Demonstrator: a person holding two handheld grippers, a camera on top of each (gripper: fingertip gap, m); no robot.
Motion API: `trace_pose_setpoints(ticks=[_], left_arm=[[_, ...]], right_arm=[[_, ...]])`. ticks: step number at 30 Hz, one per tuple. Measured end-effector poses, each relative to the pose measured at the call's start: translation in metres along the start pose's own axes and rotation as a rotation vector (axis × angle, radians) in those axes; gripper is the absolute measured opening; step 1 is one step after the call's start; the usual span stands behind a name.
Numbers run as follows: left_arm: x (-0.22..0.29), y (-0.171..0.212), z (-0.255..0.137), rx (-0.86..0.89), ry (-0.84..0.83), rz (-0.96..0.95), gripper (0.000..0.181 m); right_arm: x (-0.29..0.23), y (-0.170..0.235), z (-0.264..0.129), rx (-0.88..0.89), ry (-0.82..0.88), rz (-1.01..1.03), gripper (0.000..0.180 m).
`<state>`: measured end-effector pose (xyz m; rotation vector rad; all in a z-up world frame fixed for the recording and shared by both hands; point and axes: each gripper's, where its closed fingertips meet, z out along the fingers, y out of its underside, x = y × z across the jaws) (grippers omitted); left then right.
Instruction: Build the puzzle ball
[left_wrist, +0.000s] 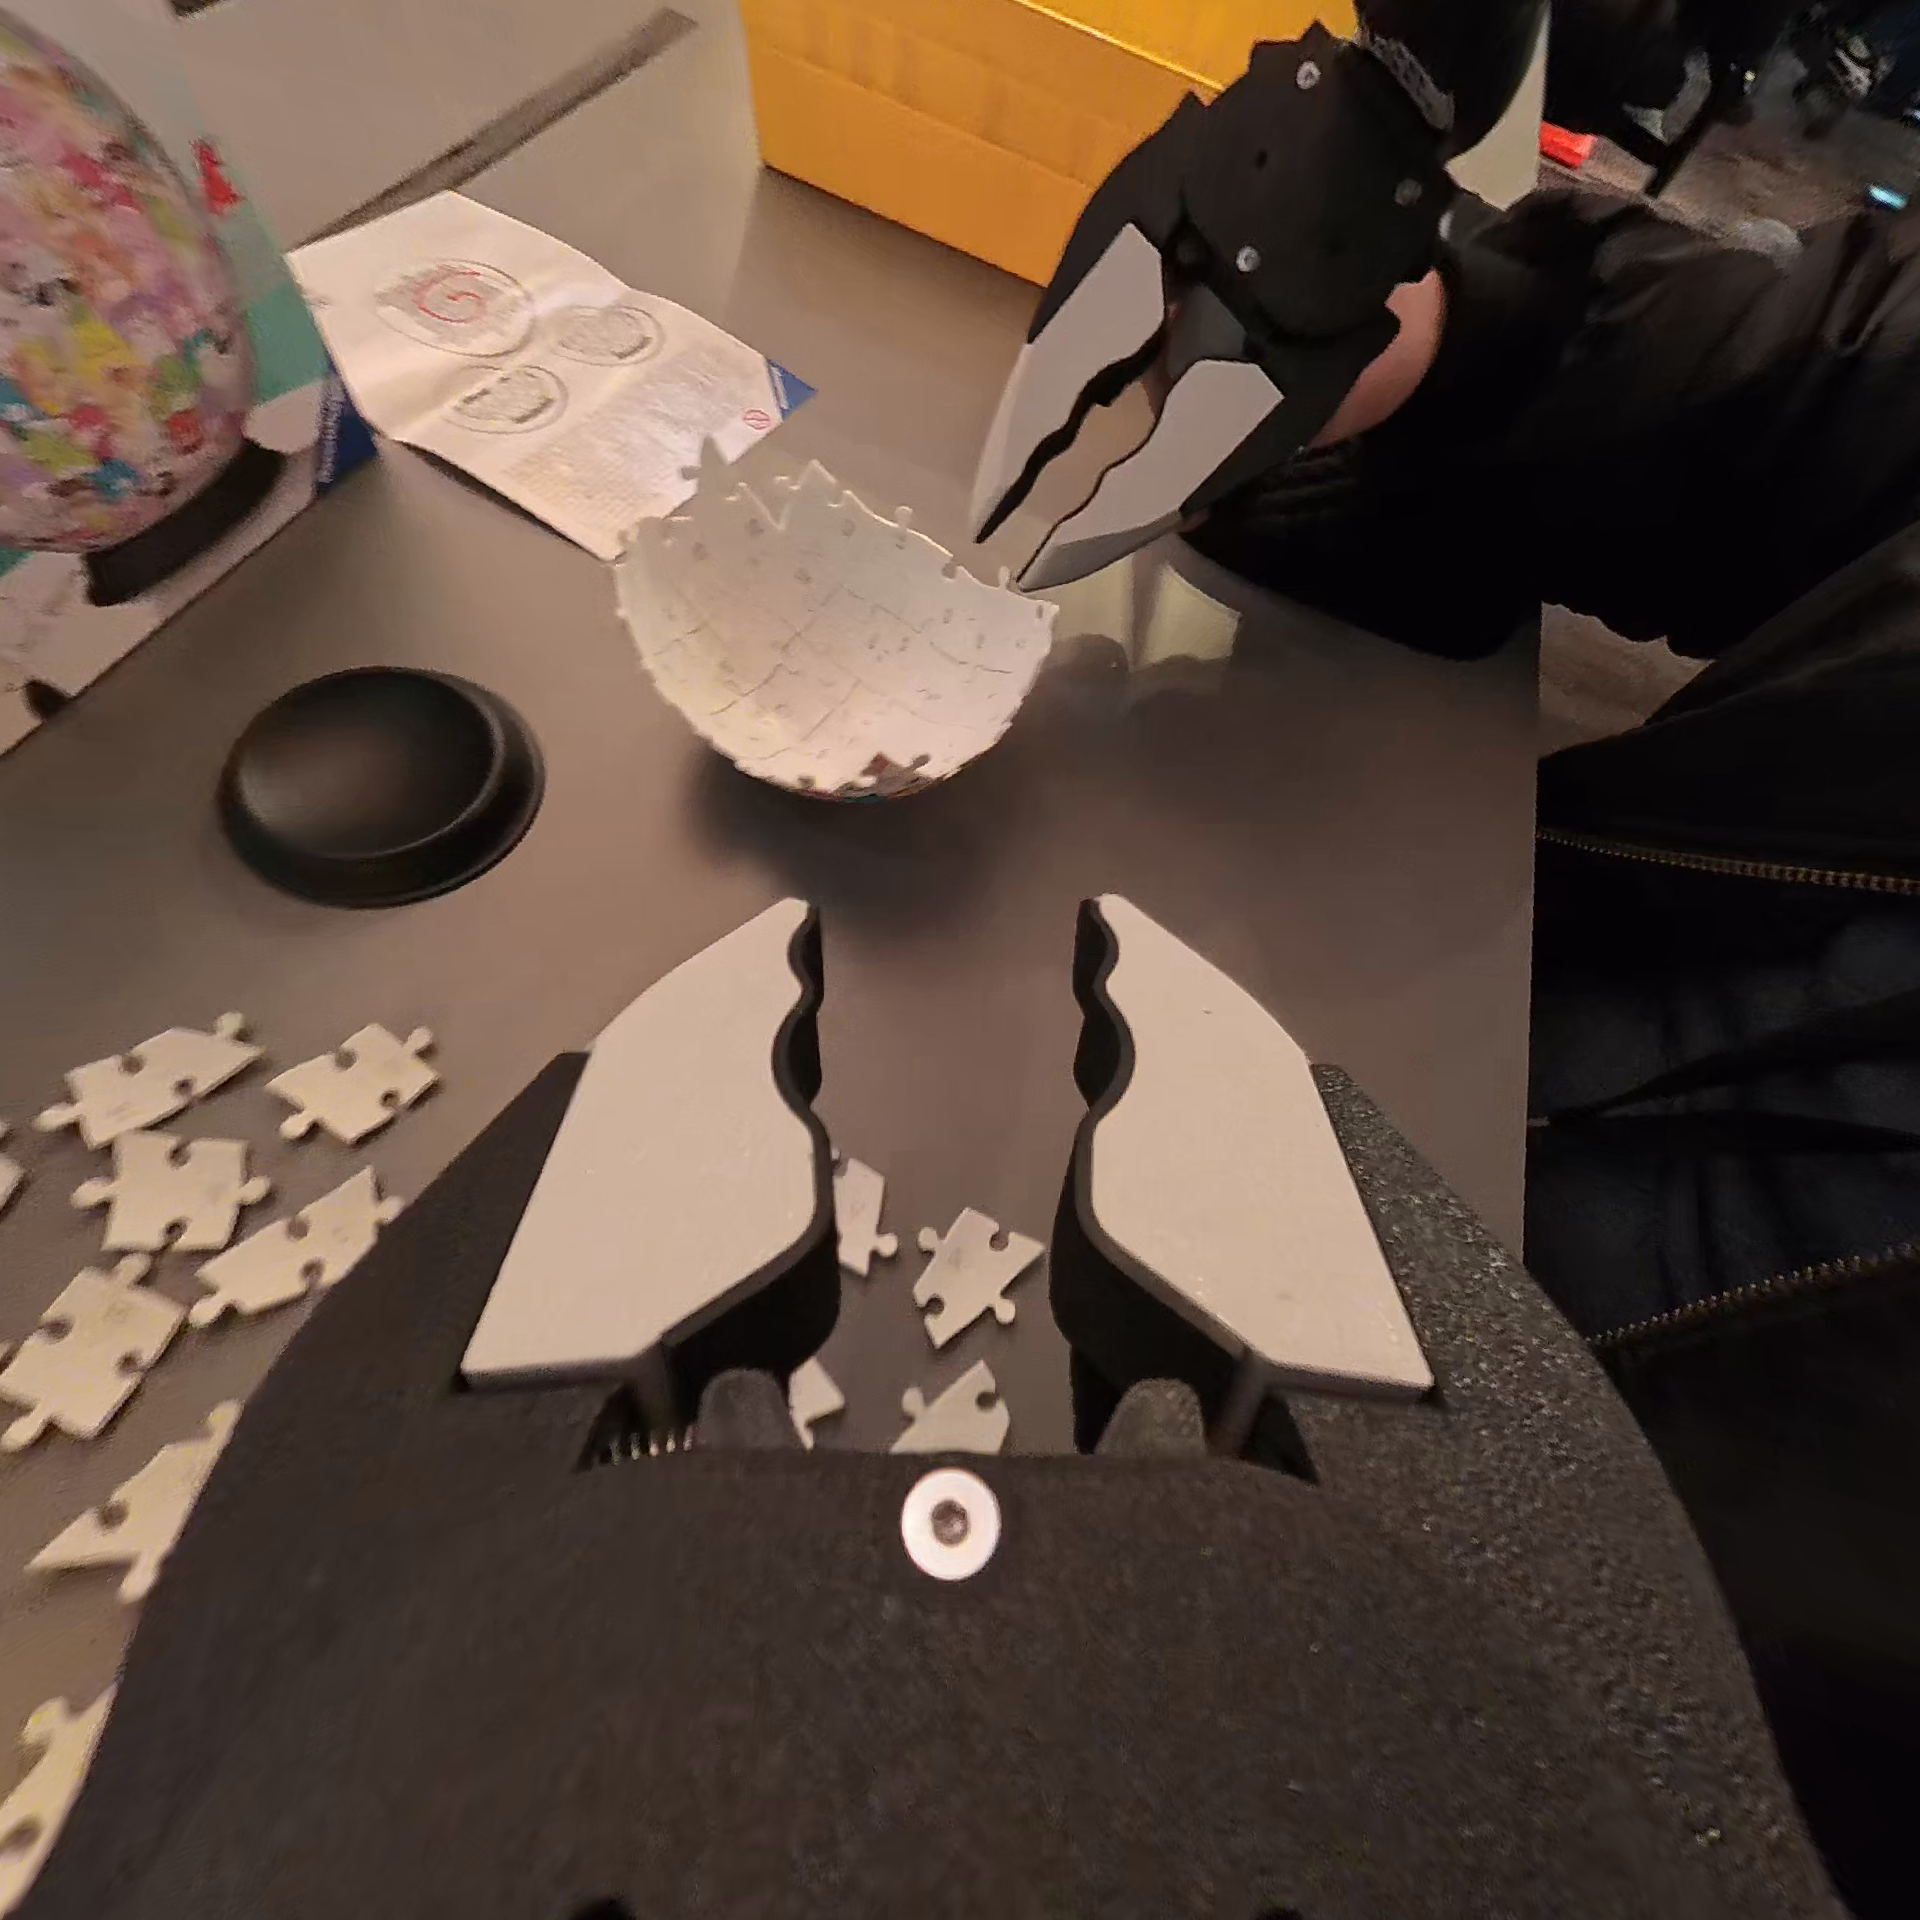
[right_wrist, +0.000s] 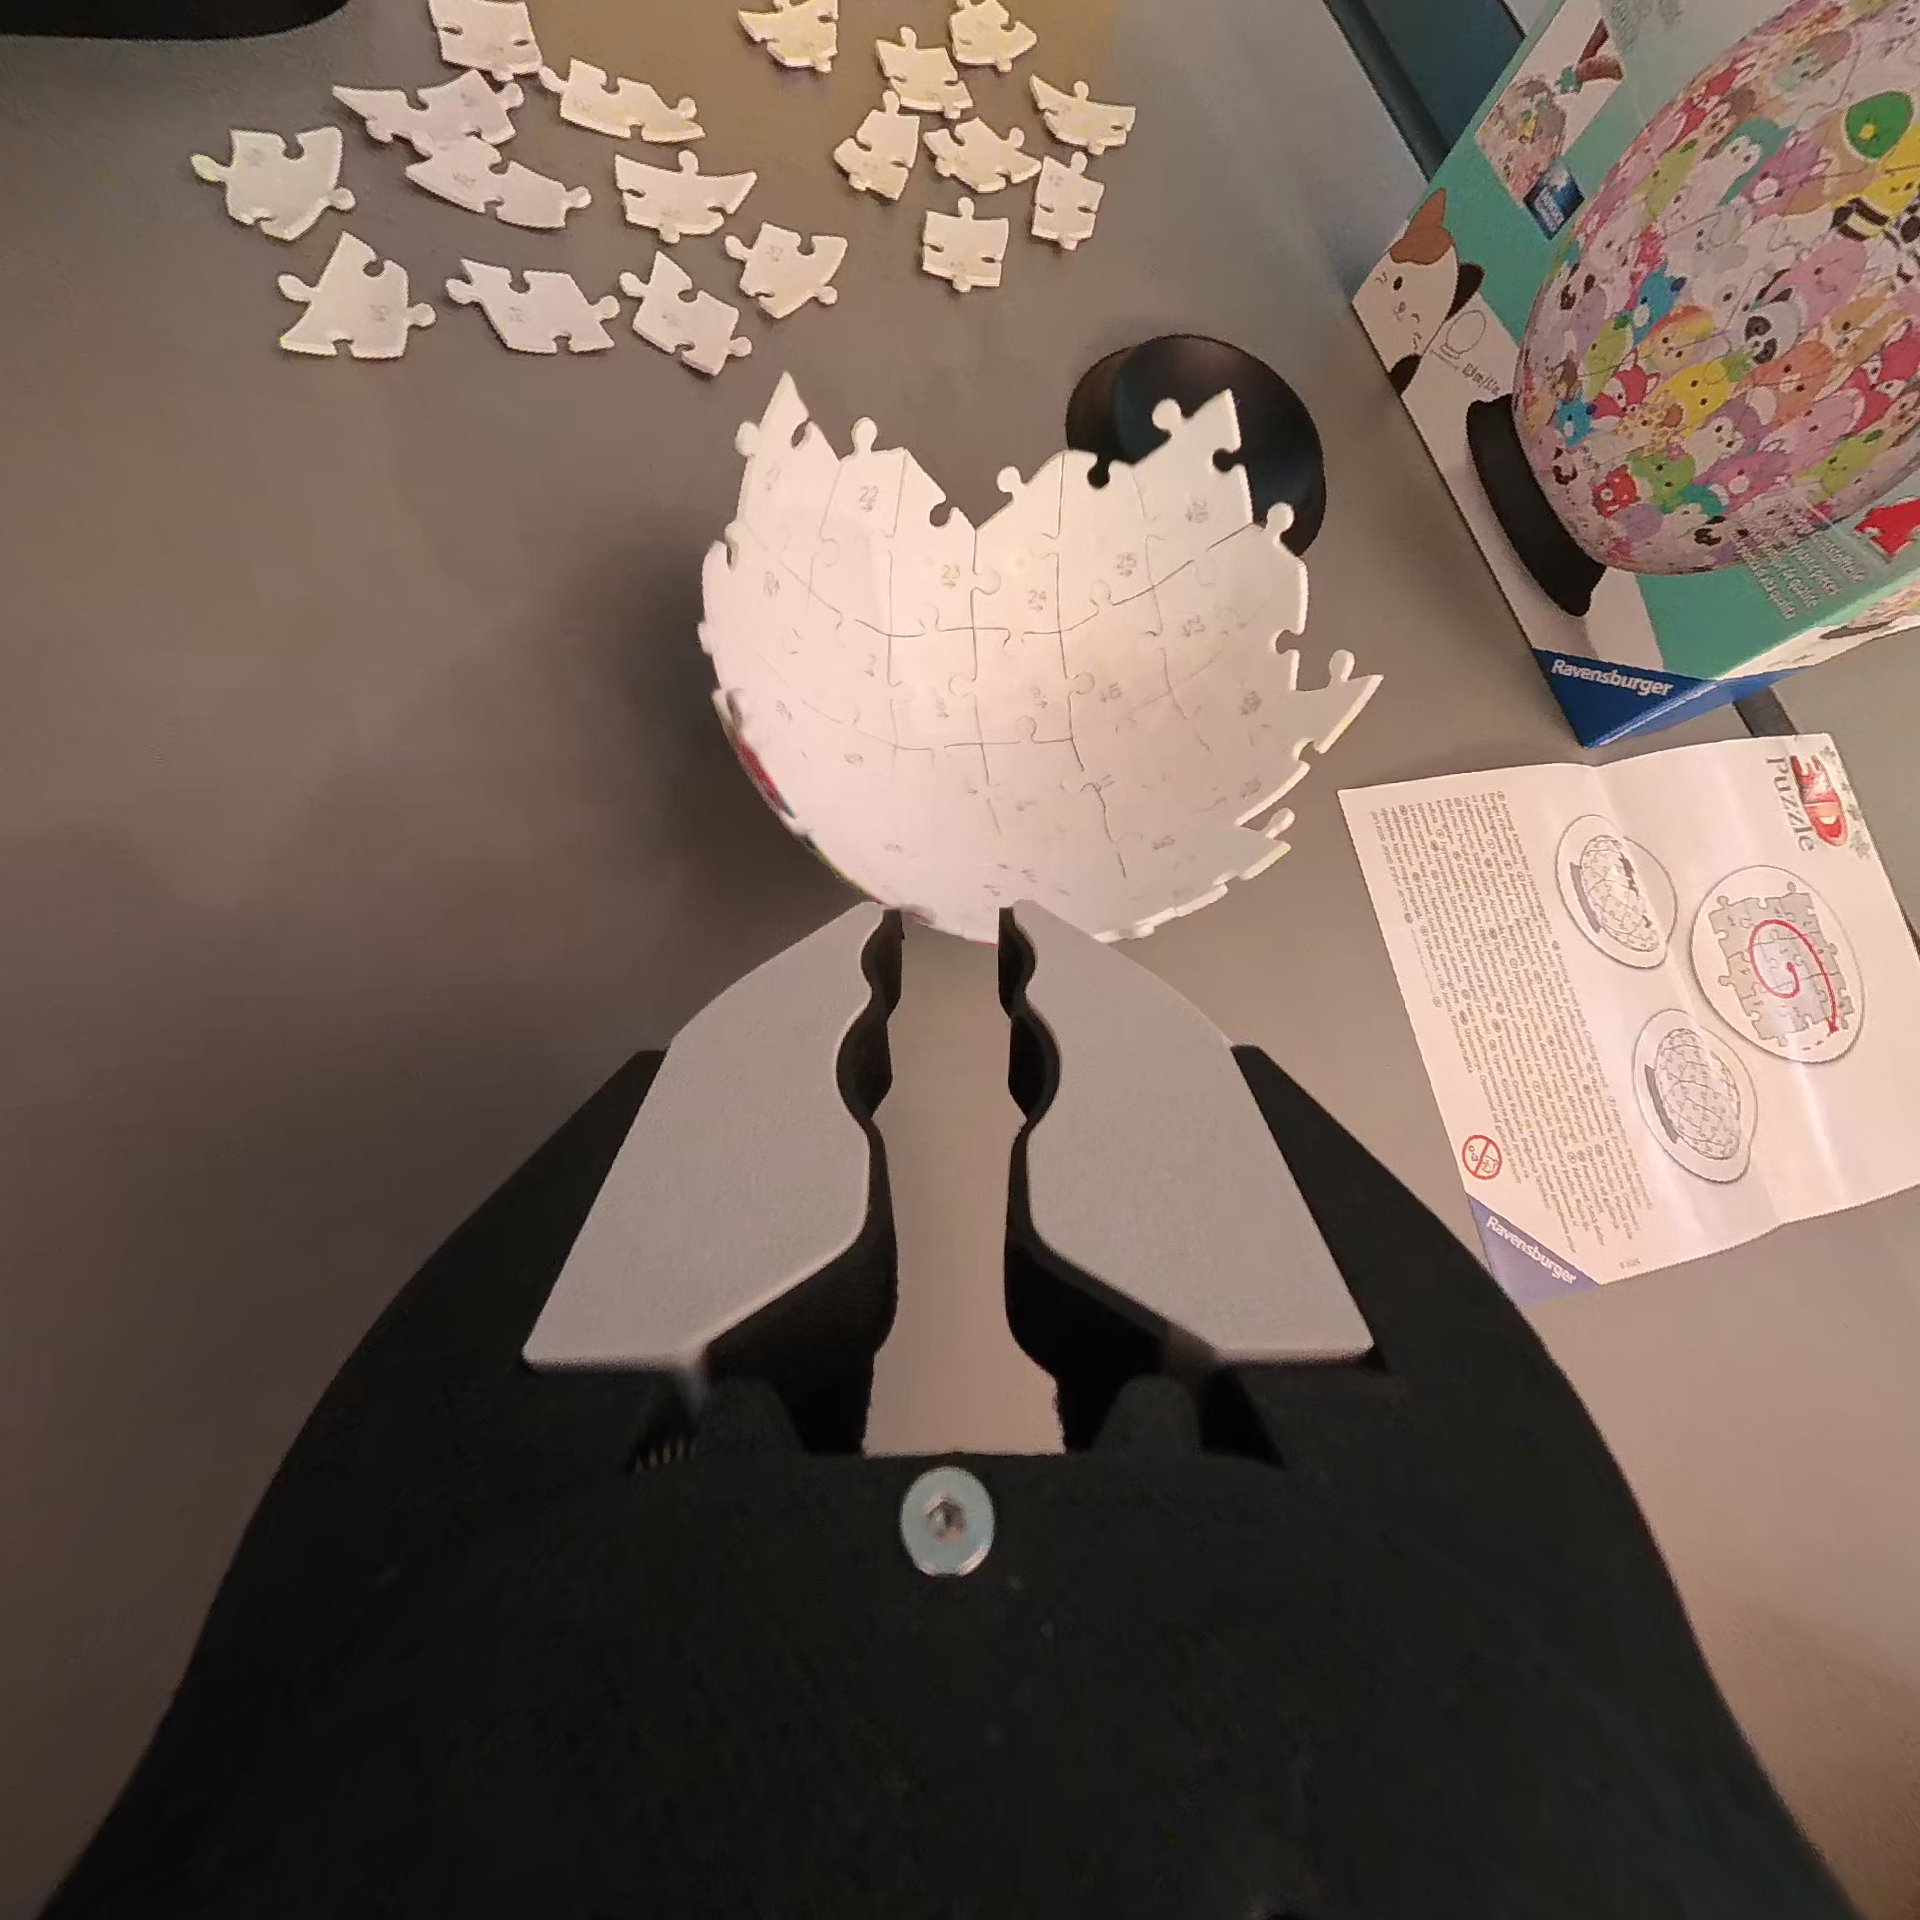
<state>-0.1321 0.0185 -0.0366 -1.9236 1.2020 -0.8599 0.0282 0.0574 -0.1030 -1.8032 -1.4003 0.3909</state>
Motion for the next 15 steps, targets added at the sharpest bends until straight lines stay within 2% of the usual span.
trace_pose_setpoints(ticks=[4, 8, 12, 15], left_arm=[[-0.005, 0.012, -0.026, 0.006, -0.064, -0.039, 0.046], [-0.006, 0.047, -0.04, -0.09, -0.175, -0.019, 0.046], [-0.007, 0.09, -0.042, -0.26, -0.325, 0.038, 0.046], [0.001, 0.11, -0.03, -0.337, -0.362, 0.071, 0.049]], right_arm=[[-0.005, -0.005, -0.006, 0.035, -0.008, 0.001, 0.019], [-0.009, -0.009, -0.01, 0.076, -0.013, -0.009, 0.019], [-0.009, -0.008, -0.007, 0.103, -0.019, 0.001, 0.019], [-0.01, -0.01, -0.009, 0.131, -0.018, 0.002, 0.019]])
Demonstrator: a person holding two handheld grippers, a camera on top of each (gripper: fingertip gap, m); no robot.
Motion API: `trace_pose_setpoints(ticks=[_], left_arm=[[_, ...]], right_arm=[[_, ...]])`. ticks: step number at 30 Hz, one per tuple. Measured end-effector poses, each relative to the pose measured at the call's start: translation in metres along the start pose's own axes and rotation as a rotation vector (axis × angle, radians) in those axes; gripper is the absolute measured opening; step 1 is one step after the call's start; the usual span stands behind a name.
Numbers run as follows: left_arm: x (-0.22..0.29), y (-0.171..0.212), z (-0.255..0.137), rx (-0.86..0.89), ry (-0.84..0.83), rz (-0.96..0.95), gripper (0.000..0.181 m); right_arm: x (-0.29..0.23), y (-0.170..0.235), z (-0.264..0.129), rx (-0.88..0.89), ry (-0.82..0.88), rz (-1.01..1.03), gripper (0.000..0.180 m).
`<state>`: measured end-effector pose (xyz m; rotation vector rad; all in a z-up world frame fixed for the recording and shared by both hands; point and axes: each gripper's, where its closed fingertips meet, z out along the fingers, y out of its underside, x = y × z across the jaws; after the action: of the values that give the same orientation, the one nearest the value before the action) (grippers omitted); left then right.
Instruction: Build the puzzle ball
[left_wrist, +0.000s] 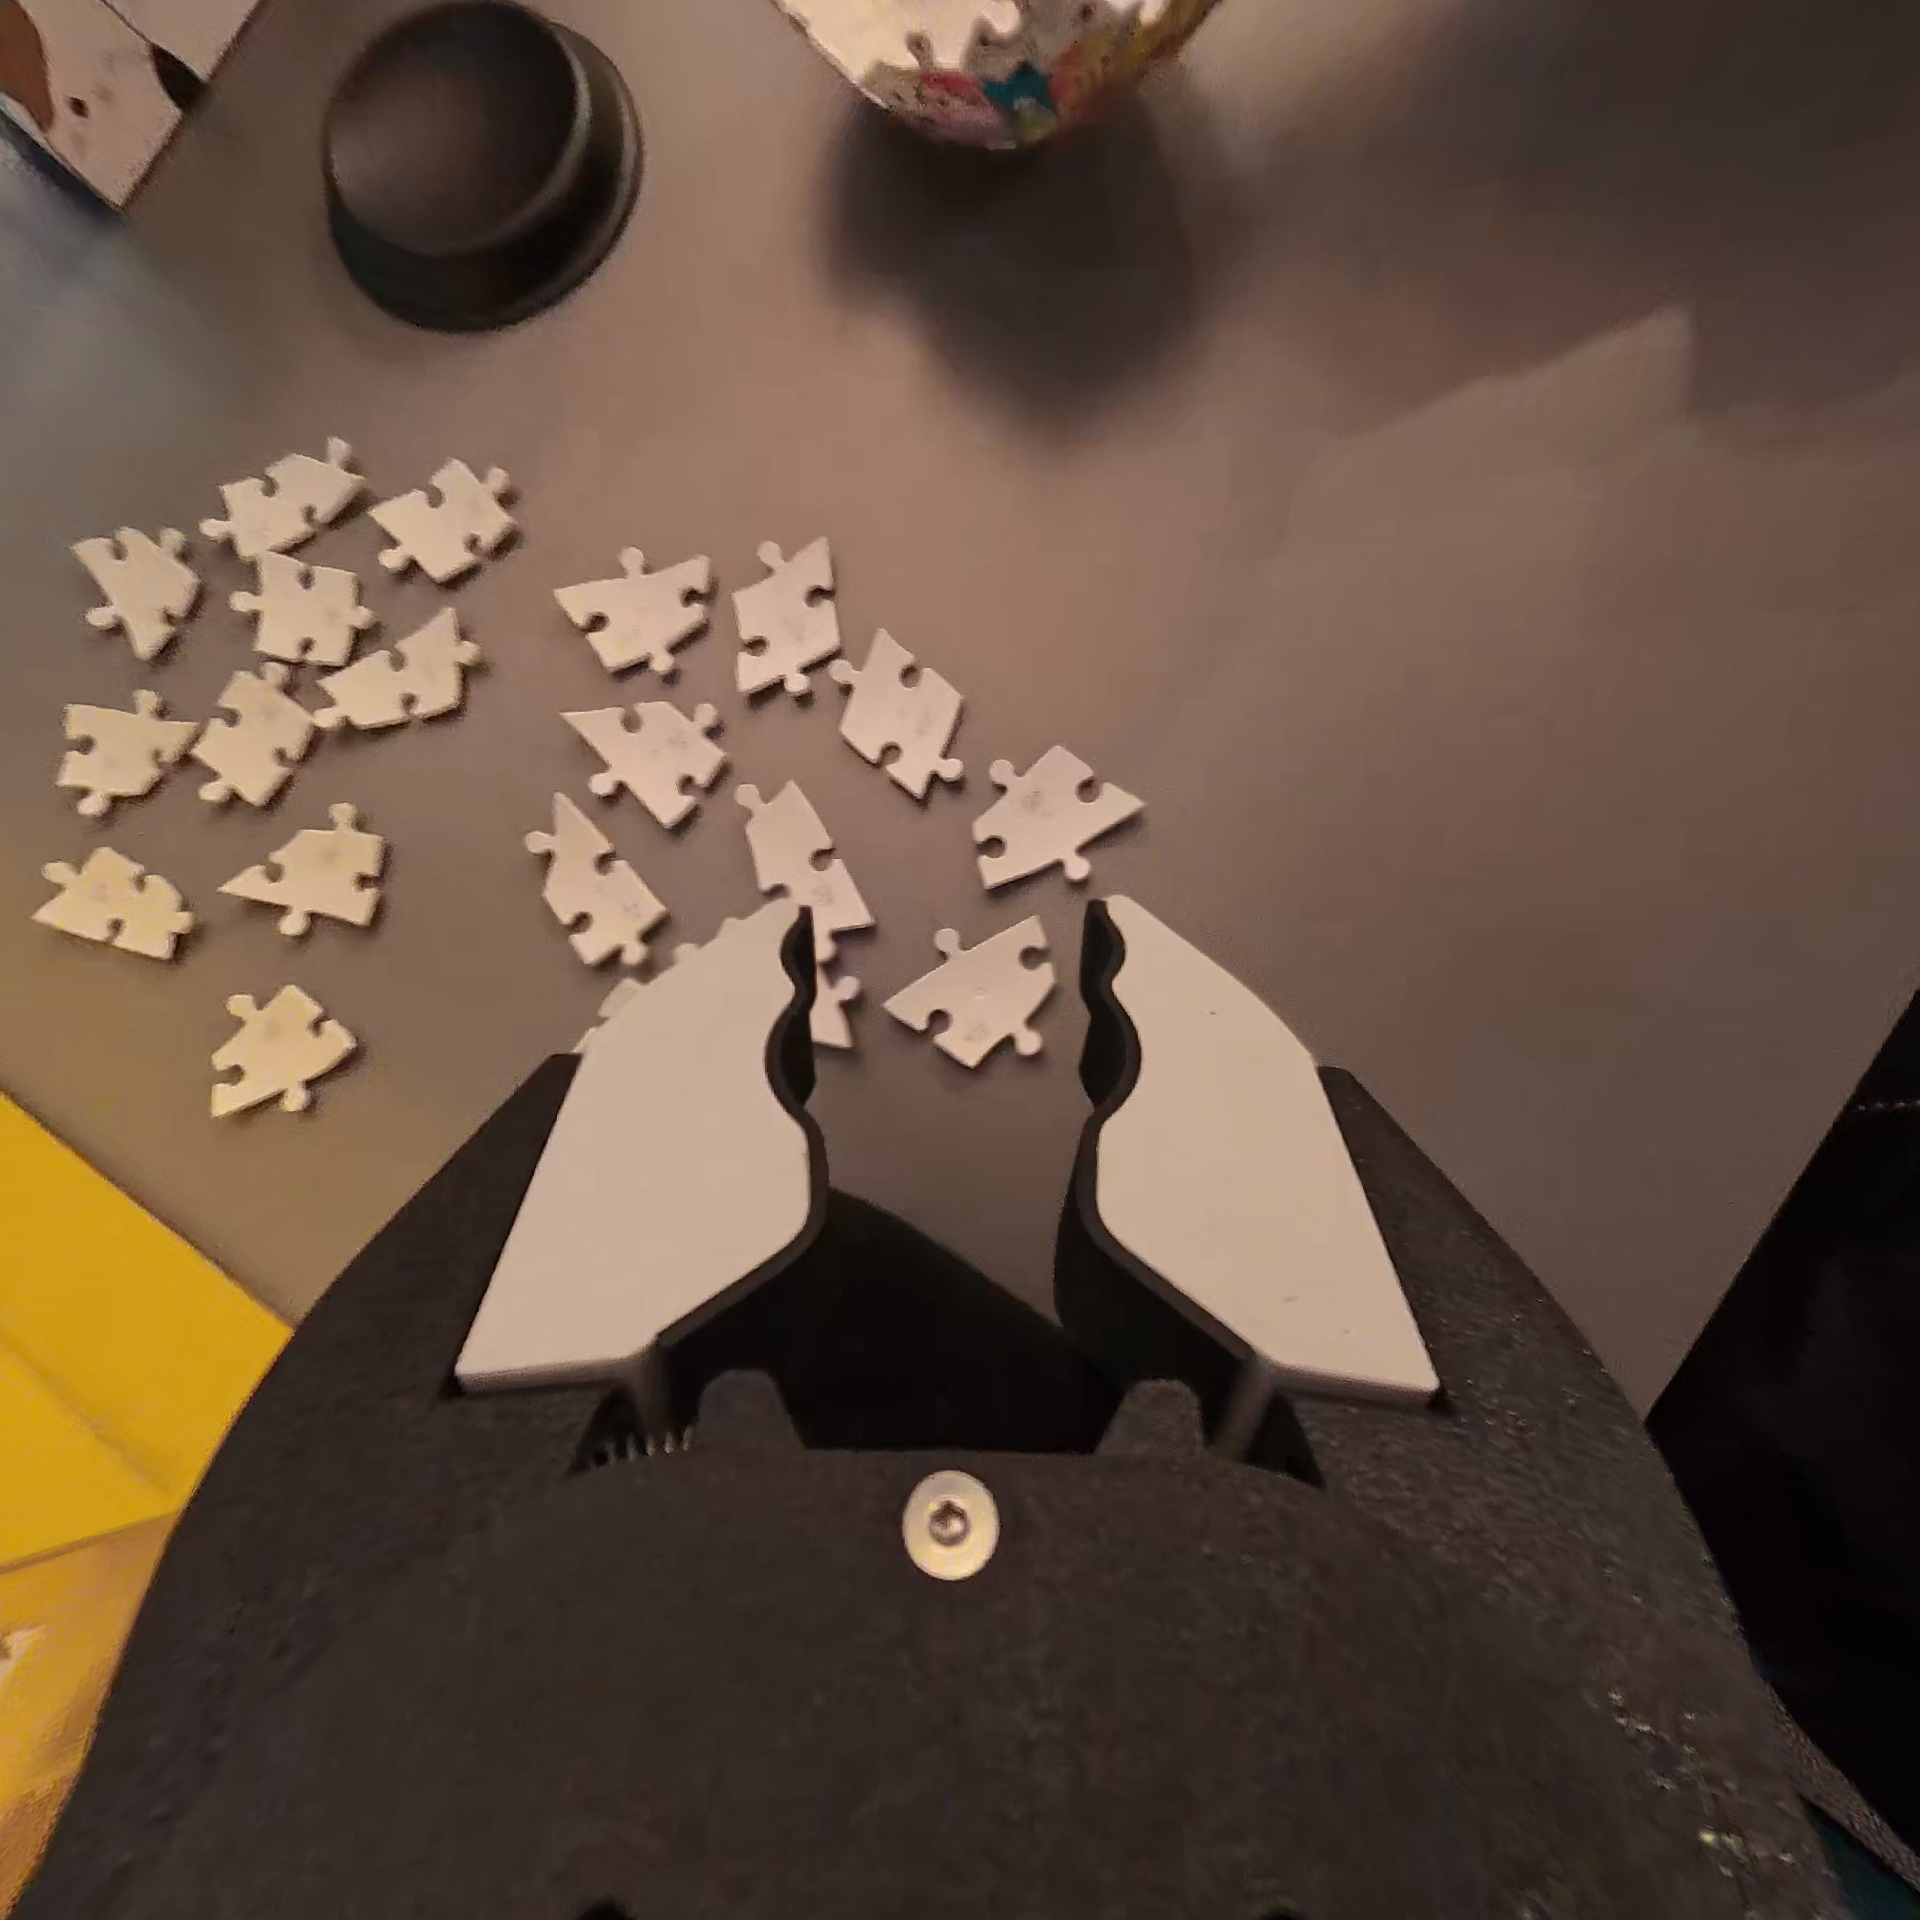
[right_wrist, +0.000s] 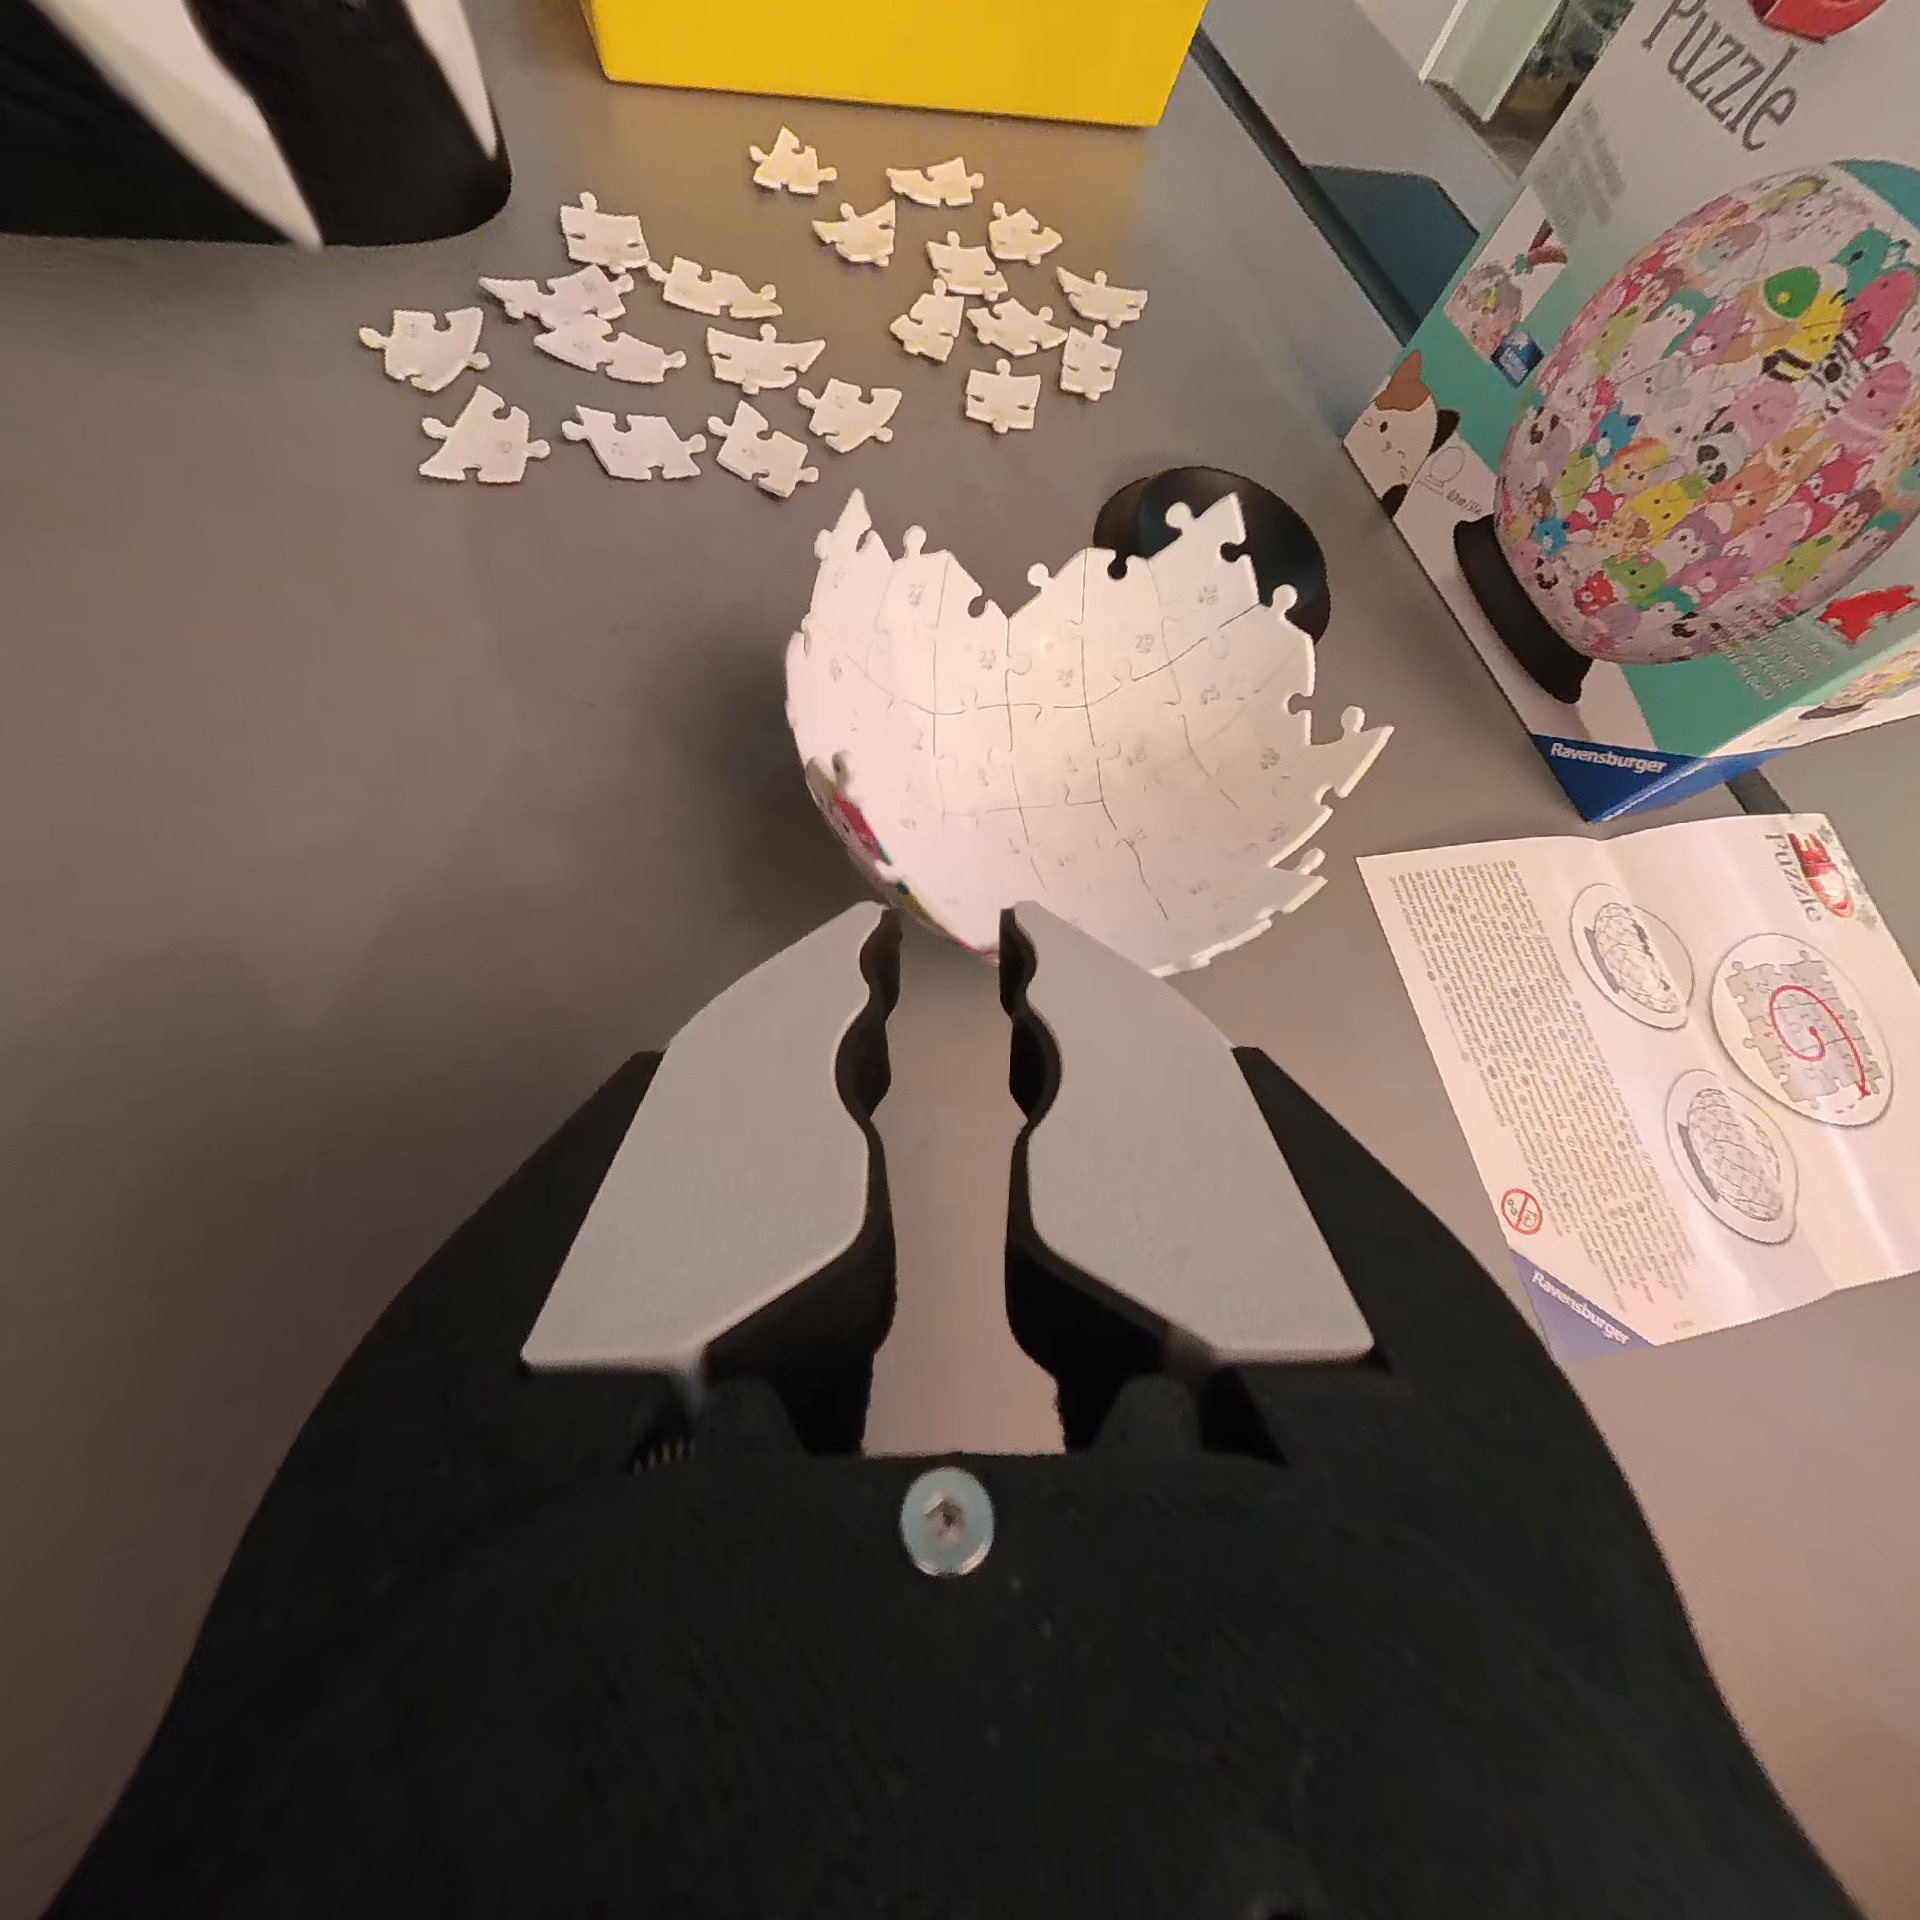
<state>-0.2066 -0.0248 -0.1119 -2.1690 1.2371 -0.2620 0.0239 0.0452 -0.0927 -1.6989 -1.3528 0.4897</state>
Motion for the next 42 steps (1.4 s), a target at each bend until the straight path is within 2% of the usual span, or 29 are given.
trace_pose_setpoints(ticks=[6, 14, 21, 29, 32, 42], left_arm=[[0.019, 0.007, 0.032, -0.073, 0.035, -0.023, 0.055], [0.02, 0.008, 0.046, -0.106, 0.095, -0.074, 0.044], [0.019, 0.007, 0.046, -0.094, 0.101, -0.022, 0.025], [0.025, 0.008, 0.043, -0.093, 0.13, 0.003, 0.023], [0.025, 0.004, 0.037, -0.071, 0.135, 0.013, 0.003], [0.031, -0.005, 0.021, -0.006, 0.194, 0.007, 0.0]], right_arm=[[-0.001, 0.001, -0.002, 0.026, -0.006, 0.01, 0.019], [-0.002, 0.002, -0.006, 0.038, -0.019, 0.012, 0.019], [0.0, 0.002, -0.008, 0.045, -0.017, 0.013, 0.019], [0.003, -0.002, -0.011, 0.076, -0.014, 0.032, 0.019], [0.003, -0.006, -0.013, 0.091, -0.011, 0.025, 0.019], [-0.002, -0.025, -0.023, 0.137, 0.0, -0.027, 0.019]])
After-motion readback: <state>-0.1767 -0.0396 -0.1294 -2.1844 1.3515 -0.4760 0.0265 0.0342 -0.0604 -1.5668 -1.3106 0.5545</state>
